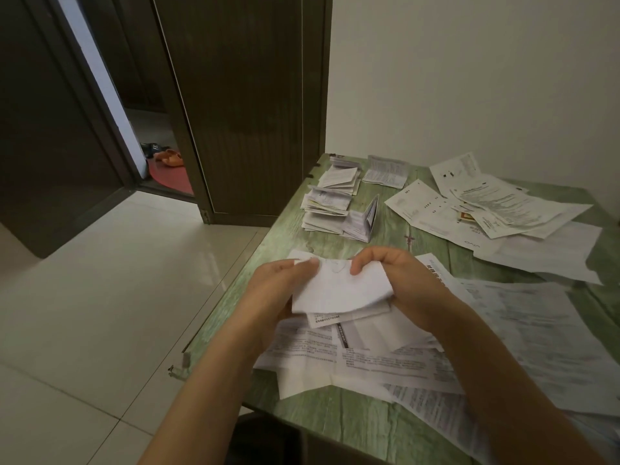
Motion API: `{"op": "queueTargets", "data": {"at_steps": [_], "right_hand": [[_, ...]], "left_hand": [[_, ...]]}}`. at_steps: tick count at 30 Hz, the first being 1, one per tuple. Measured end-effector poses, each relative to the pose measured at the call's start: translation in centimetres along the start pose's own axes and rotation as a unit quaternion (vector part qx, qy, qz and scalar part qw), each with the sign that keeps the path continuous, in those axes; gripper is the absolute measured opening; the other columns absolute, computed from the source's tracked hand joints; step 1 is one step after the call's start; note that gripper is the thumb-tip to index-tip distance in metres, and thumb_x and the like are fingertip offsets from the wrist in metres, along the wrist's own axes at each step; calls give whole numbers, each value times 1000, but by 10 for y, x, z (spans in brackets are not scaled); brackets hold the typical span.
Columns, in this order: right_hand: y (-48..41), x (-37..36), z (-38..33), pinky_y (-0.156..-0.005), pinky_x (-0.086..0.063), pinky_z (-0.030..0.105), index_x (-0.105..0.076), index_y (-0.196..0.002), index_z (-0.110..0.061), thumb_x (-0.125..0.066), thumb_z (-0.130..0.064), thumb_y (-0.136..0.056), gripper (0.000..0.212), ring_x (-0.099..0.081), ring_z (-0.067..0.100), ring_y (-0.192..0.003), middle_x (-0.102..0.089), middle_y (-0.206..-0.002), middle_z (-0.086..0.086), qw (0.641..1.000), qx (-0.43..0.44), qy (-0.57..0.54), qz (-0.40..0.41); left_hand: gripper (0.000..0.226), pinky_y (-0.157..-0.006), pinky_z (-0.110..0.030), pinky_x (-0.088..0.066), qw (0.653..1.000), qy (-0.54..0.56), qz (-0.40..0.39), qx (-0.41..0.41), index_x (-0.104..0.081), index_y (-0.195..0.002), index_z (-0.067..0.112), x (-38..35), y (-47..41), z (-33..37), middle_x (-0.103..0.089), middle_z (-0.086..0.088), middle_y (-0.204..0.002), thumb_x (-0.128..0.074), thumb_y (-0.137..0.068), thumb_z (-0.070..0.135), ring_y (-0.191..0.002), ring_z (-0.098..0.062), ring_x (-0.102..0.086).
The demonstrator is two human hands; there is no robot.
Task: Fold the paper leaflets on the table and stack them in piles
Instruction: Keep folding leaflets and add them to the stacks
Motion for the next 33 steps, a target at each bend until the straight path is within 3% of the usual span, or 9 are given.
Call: {"op": "queueTargets", "data": {"at_steps": [4, 8, 12, 14, 18, 22, 26, 31, 33], "right_hand": [[2, -2, -13, -71, -52, 22, -63, -102, -27, -52, 5, -89, 35, -66, 11, -90, -68, -104, -1, 999, 51, 4, -9], [8, -5, -26, -67, -53, 18, -68, -81, -18, -63, 9, -79, 27, -65, 8, -83, -69, -93, -3, 995, 99, 31, -1], [6, 3, -14, -70, -58, 29, -67, -93, -17, -65, -10, -84, 12, -71, 17, -83, -74, -92, 0, 996, 68, -18, 52], [5, 4, -11, -69, -58, 28, -66, -98, -18, -63, -11, -86, 14, -71, 17, -86, -74, -95, -1, 995, 55, -42, 66], [6, 4, -11, -69, -58, 30, -61, -110, -13, -63, -10, -86, 24, -71, 18, -86, -73, -98, 2, 993, 56, -58, 85], [8, 11, -12, -60, -57, 30, -45, -114, -21, -62, -11, -87, 33, -72, 18, -77, -72, -95, 4, 983, 60, -97, 145], [13, 18, -23, -58, -56, 26, -42, -102, -32, -59, -9, -89, 31, -71, 16, -78, -70, -99, 3, 972, 112, -93, 183], [13, -1, -31, -73, -58, 31, -59, -112, -20, -70, -12, -73, 41, -70, 18, -90, -69, -104, 4, 995, 93, -16, 20], [12, -4, -28, -77, -58, 32, -65, -106, -22, -73, -5, -72, 39, -69, 19, -91, -69, -105, 7, 996, 79, 28, -8]], "left_hand": [[18, -57, -23, -52, 998, -27, 49, -5, -69, -95, 5, 14, -1, -3, -71, -4, -81, -64, -88, 20, -65, -15, -64], [29, -61, -27, -54, 998, -14, 53, 7, -68, -100, 2, 13, 1, -2, -70, -6, -78, -60, -90, 29, -64, -18, -63], [61, -71, -39, -55, 996, 90, -9, 25, -65, -91, 16, 0, 2, -1, -73, -7, -78, -24, -92, 61, -78, -25, -69], [65, -72, -38, -54, 995, 86, -38, 15, -66, -93, 17, -6, 2, 0, -74, -5, -83, -21, -89, 65, -80, -23, -70], [22, -69, -29, -57, 997, 1, -2, -78, -60, -110, 16, -1, 6, 15, -74, 1, -88, -58, -89, 25, -79, -13, -71], [63, -62, -19, -55, 973, -98, 56, -203, -31, -129, 41, 4, 13, 36, -67, 6, -88, -66, -85, 12, -76, -8, -68], [35, -70, -26, -58, 962, -118, 27, -247, -53, -103, 38, -8, 20, 44, -64, 5, -99, -64, -86, 9, -85, -11, -66], [31, -81, -39, -56, 967, -99, 48, -232, -61, -100, 35, 3, 12, 40, -66, -7, -103, -67, -83, 10, -94, -23, -65], [27, -83, -38, -56, 963, -110, 68, -238, -63, -97, 35, 9, 14, 41, -67, -1, -99, -68, -82, 13, -92, -18, -65]]}}
Point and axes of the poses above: each hand's wrist, its own y-axis away from the middle knuckle, its own x-axis out of the back of the hand, z = x × y, the point moved 10 cm from there along -y, towards the middle knuckle
